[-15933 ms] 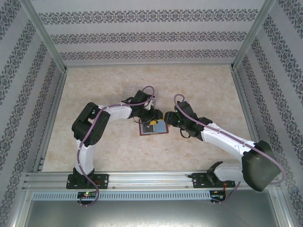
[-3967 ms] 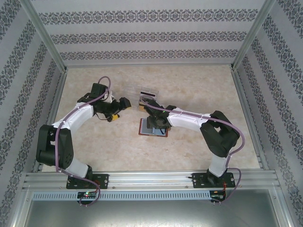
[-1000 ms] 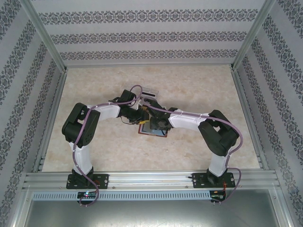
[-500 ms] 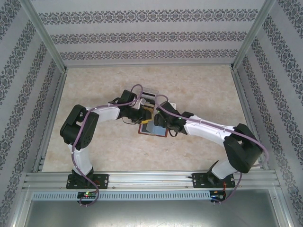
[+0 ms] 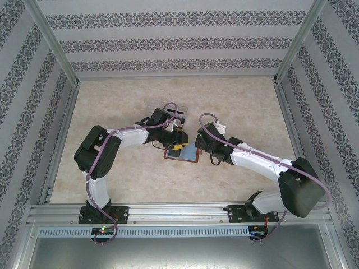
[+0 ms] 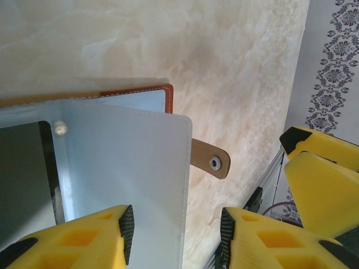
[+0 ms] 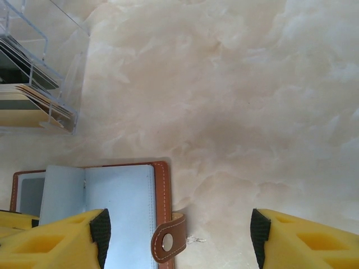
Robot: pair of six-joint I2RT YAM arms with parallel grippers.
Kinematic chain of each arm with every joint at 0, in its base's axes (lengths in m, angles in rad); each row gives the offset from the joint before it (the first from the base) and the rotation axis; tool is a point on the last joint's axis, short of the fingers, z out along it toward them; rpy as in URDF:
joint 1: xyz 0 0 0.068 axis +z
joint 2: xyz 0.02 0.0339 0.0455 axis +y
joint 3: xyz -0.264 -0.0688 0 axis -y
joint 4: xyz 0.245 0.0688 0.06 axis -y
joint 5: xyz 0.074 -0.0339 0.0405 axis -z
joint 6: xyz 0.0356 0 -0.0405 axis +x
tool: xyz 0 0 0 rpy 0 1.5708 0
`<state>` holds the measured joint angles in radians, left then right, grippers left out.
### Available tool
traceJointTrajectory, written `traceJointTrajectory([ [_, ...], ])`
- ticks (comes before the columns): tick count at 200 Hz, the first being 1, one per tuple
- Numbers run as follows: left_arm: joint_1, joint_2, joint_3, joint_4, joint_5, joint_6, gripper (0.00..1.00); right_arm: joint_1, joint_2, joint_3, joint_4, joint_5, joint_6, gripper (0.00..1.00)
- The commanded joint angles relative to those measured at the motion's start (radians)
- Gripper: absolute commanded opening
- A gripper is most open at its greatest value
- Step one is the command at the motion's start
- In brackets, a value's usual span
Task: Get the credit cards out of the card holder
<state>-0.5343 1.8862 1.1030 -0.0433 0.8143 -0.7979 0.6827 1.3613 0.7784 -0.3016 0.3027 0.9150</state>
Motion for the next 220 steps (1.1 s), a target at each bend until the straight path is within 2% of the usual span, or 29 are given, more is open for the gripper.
traceJointTrajectory([
  [1, -0.01, 0.013, 0.033, -0.007, -0.003, -0.012, 0.5, -0.004, -0.022, -0.011, 0.002, 0.026, 0.016, 0.69],
  [21, -0.012, 0.013, 0.045, -0.029, -0.005, 0.001, 0.54, -0.003, -0.021, -0.01, 0.013, 0.013, 0.006, 0.68],
  [62, -0.016, 0.034, 0.038, 0.017, 0.023, -0.03, 0.54, 0.0, -0.038, -0.013, 0.027, 0.012, -0.005, 0.68],
  [98, -0.044, 0.07, 0.051, -0.016, -0.014, -0.018, 0.54, 0.001, -0.045, -0.015, 0.028, 0.017, -0.004, 0.68],
  [148, -0.076, 0.084, 0.099, -0.15, -0.12, 0.042, 0.51, 0.0, -0.038, -0.013, 0.027, 0.016, -0.004, 0.68],
  [191, -0.058, -0.019, 0.113, -0.193, -0.137, 0.07, 0.5, -0.003, -0.036, -0.017, 0.079, -0.037, -0.043, 0.67],
  [220, -0.005, -0.092, 0.104, -0.24, -0.151, 0.09, 0.48, -0.021, -0.026, -0.036, 0.178, -0.144, -0.06, 0.64],
])
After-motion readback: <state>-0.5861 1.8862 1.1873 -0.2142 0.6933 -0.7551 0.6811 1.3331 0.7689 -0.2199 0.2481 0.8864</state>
